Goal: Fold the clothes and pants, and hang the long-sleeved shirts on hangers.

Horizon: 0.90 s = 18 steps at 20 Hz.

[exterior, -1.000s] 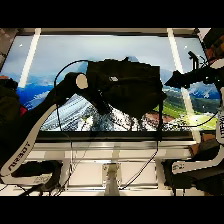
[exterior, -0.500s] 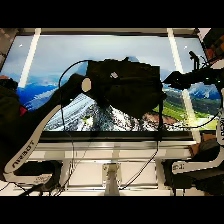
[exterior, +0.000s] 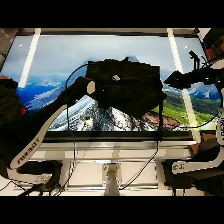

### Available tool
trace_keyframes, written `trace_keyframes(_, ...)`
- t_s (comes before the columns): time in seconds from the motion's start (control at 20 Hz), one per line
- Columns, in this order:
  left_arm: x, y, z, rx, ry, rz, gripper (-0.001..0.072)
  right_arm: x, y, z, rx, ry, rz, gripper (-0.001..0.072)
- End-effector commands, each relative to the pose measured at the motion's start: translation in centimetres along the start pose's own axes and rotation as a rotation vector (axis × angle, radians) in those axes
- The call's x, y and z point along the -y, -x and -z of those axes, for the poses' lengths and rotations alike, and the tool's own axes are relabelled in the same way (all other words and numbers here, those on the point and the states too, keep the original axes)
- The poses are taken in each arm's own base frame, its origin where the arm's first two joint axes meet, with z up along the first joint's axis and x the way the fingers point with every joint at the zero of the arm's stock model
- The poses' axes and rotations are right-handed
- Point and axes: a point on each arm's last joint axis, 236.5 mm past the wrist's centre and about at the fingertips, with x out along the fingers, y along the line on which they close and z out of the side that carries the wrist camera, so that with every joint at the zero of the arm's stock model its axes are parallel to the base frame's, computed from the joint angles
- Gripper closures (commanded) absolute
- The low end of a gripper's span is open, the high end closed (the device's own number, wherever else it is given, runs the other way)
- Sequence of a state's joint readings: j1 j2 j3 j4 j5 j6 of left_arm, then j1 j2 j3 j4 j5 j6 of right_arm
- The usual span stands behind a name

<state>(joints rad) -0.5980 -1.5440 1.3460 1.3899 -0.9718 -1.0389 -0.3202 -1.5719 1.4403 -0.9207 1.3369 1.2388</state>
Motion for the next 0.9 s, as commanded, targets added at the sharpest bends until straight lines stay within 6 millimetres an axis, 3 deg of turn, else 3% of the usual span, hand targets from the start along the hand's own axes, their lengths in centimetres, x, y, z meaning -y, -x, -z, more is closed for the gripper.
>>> trace_keyframes(0.0, -2.2, 4.7, -1.7, 0.064, -0.001, -0.120, 0.0698, 0.2, 0.0, -0.5, 0.020, -0.002, 0.007, 0.0485)
trace_keyframes(0.1, -2.1, 9.9, -4.3, 0.185, 0.022, -0.154, 0.0700, 0.3, 0.0, -0.9, 0.039, -0.001, 0.014, 0.0662)
trace_keyframes(0.25, -0.2, 16.9, -7.0, 0.355, 0.073, -0.127, 0.0700, 0.4, 0.1, -1.2, 0.052, -0.002, 0.018, 0.0676)
trace_keyframes(0.35, 0.1, 18.6, -7.1, 0.387, 0.123, -0.120, 0.0700, 0.4, 0.1, -1.2, 0.052, -0.004, 0.018, 0.0676)
trace_keyframes(0.45, -0.6, 17.7, -6.5, 0.355, 0.148, -0.119, 0.0700, 0.4, 0.1, -1.2, 0.052, -0.013, 0.016, 0.0676)
trace_keyframes(0.5, -2.3, 16.7, -6.2, 0.342, 0.165, -0.148, 0.0700, 0.4, 0.1, -1.2, 0.052, -0.029, 0.016, 0.0676)
trace_keyframes(0.6, -8.2, 14.5, -5.1, 0.327, 0.225, -0.260, 0.0700, 0.4, 0.1, -1.2, 0.052, -0.059, 0.015, 0.0676)
trace_keyframes(0.7, -14.9, 11.8, -3.4, 0.375, 0.447, -0.310, 0.0699, 0.4, 0.0, -1.1, 0.047, -0.063, 0.014, 0.0676)
trace_keyframes(0.85, -20.7, 6.4, -1.2, 0.443, 0.700, -0.263, 0.0697, 0.4, 0.0, -1.1, 0.049, -0.063, 0.014, 0.0676)
